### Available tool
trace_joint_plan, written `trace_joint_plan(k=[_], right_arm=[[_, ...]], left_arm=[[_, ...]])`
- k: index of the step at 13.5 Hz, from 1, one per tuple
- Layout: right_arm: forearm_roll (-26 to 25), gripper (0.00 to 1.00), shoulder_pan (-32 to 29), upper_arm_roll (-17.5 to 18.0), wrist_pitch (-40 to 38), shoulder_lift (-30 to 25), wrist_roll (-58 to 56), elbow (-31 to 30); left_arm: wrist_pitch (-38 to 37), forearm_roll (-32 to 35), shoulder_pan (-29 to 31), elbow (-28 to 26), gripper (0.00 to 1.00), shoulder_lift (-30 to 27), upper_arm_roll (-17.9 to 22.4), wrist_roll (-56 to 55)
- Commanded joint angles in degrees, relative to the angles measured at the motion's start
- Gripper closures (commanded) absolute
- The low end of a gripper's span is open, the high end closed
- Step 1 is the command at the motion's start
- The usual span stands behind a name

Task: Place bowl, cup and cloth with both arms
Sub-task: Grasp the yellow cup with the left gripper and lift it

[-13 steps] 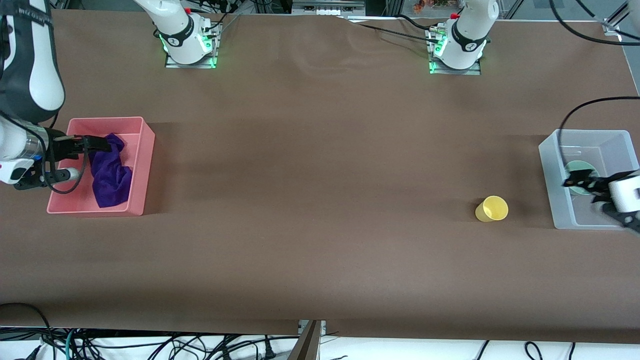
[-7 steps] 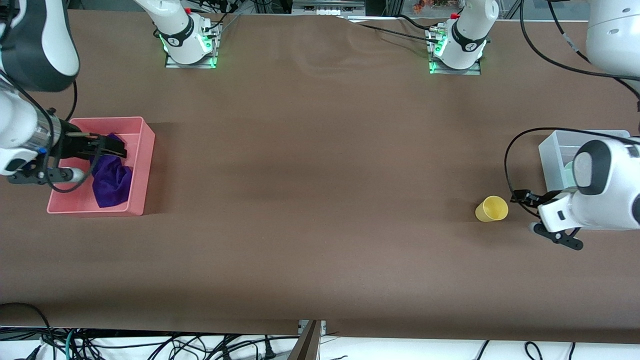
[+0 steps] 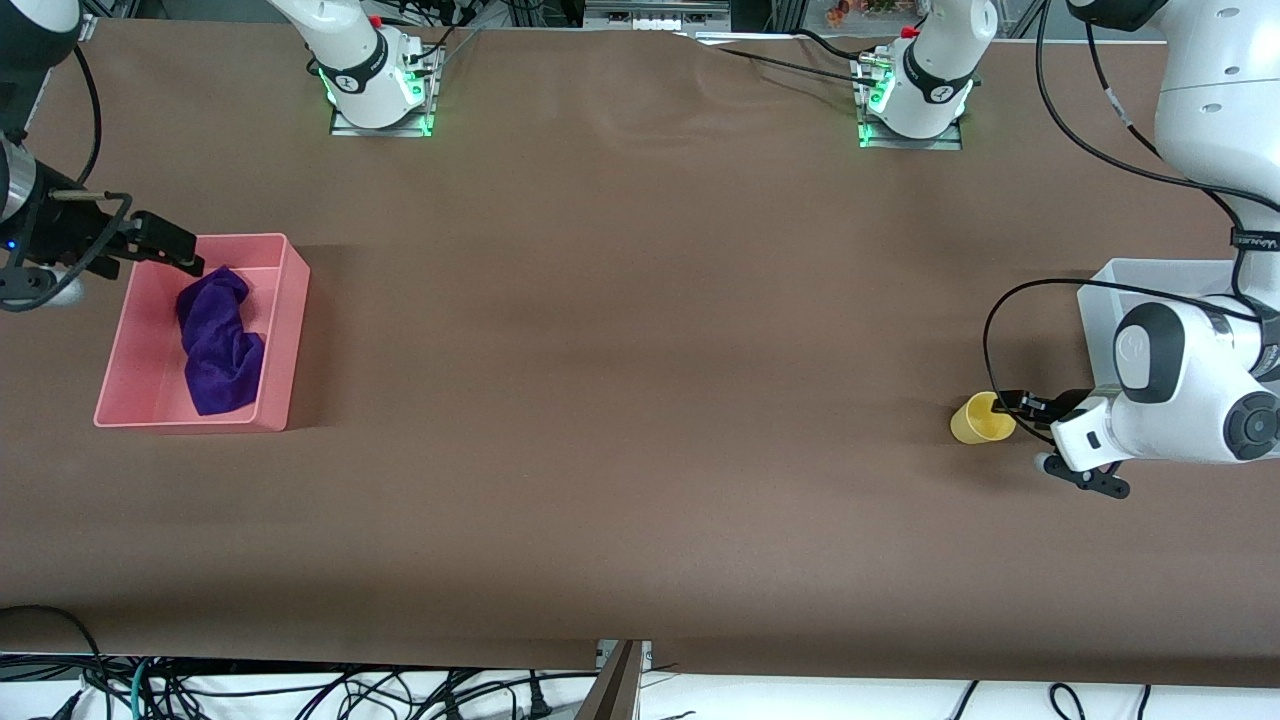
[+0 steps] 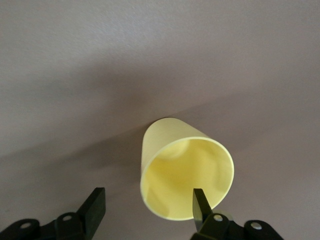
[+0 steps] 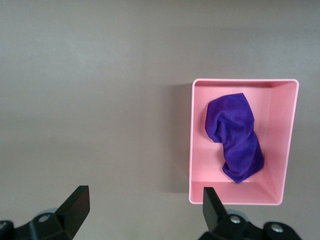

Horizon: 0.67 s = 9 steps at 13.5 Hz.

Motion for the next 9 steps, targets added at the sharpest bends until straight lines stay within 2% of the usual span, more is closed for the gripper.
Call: trace_joint_plan(k=[1, 2, 6, 9], right_arm=[[-1.8, 0.00, -0.5, 0.9, -1.3, -0.9, 0.5, 0.2], [-1.6, 0.00, -0.5, 0.7, -1.3, -1.1, 0.4, 0.3], [-1.5, 0.00, -0.6, 0.3, -2.2, -1.7, 0.4, 0.2], [-1.8, 0.00, -0.7, 0.2, -2.2, -1.2, 0.4, 0.4]], left_arm=[[2.4, -1.8, 0.6, -1.2, 0.93, -0.3, -0.1, 0.1], [2.5, -1.8, 0.4, -1.0, 1.00, -0.1, 0.0, -0.1], [1.6, -1.6, 0.8, -0.4, 1.00, -0.7, 0.0, 0.4], [-3.7, -1.6, 0.8, 0.6, 1.00, -3.6, 0.0, 0.4]])
